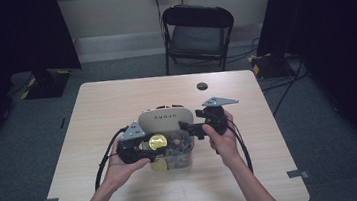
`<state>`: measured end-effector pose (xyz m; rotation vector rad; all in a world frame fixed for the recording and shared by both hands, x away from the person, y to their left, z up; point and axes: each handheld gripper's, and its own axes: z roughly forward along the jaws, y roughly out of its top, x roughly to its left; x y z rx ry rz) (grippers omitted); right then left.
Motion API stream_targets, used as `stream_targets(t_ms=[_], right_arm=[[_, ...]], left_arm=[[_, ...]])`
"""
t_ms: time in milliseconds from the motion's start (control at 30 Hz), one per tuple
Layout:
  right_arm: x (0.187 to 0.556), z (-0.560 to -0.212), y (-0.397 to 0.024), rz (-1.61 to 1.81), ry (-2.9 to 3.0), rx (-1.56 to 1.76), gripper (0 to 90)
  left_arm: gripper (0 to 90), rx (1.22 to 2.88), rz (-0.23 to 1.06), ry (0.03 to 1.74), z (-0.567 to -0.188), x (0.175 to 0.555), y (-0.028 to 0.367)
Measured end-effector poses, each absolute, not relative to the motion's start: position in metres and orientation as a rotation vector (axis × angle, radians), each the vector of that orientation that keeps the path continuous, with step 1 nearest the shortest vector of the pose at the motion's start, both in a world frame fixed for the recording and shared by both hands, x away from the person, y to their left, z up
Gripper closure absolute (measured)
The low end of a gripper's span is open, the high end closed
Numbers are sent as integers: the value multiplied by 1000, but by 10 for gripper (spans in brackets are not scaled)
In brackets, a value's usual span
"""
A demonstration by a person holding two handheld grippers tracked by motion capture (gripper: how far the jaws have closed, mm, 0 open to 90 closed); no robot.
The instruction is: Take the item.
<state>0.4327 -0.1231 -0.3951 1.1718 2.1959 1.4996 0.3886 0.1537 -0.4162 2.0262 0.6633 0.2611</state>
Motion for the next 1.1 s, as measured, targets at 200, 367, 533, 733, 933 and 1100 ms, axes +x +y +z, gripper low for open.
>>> stream_targets(t_ms=[200,367,533,733,933,1100], right_arm=[[432,-395,-123,1499,2195,1172,143],[432,-395,-123,1499,2195,1172,144],[432,-395,-123,1498,2194,1172,143],[432,-395,-123,1499,2194,1174,143],[432,-395,-123,1500,2195,1174,142],[432,-395,-123,1498,2195,1174,142]], left_arm=[[357,2042,239,655,-421,389,147],[373,2036,221,657,-421,389,148],[376,2032,217,658,-420,388,150],[377,2016,204,656,-418,387,152],[377,2007,199,650,-414,385,154],[378,1996,188,649,-411,381,158]])
